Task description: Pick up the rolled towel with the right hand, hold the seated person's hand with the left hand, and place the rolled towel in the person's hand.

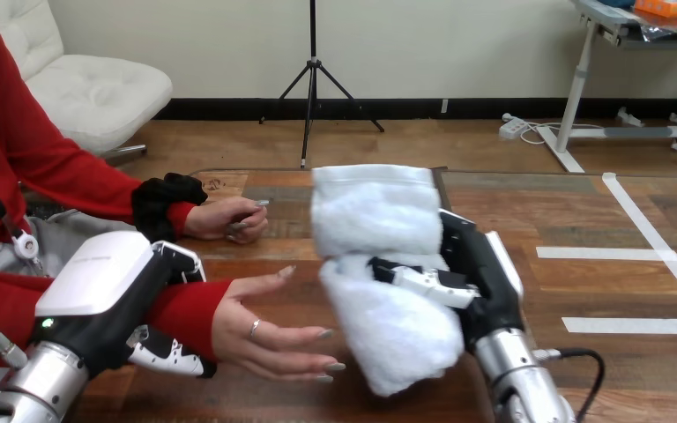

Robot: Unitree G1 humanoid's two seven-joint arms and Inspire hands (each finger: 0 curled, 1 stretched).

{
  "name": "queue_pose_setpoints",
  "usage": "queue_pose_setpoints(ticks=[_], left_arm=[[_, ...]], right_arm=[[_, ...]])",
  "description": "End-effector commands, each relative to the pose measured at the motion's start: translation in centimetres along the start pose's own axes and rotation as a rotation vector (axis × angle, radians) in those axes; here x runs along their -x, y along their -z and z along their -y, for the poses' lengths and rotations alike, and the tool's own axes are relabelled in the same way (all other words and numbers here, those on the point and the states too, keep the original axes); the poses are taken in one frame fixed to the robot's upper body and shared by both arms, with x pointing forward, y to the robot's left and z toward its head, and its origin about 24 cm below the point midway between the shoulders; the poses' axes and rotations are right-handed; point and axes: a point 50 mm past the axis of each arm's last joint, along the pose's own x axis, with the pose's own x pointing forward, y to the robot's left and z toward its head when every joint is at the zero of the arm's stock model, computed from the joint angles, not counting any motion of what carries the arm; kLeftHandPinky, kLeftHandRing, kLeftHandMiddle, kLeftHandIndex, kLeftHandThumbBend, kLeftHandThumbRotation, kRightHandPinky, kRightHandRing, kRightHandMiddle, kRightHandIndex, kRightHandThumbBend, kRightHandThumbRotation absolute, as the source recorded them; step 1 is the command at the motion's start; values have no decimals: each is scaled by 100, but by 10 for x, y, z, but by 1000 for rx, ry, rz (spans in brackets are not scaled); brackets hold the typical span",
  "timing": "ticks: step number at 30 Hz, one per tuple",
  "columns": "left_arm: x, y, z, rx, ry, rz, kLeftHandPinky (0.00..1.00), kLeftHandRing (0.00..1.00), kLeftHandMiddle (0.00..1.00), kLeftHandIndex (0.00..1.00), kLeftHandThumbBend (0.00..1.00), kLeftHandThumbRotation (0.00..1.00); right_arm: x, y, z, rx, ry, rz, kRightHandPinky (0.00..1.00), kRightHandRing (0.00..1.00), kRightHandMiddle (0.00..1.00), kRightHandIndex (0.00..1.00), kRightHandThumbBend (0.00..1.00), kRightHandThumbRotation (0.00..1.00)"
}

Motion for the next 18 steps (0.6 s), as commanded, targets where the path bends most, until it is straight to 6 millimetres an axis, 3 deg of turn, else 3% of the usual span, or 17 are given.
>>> queue_pose_setpoints(ticks=[1,18], left_arm=[[-21,-28,-46,-37,-197,167,26,30,35,36,96,0],[-27,-26,-45,-35,-208,180,26,31,35,36,94,0]], right_arm=[[-33,-34,-25,21,-85,155,36,40,45,44,81,0],[-31,-30,-52,82,-143,185,35,39,44,43,79,0]])
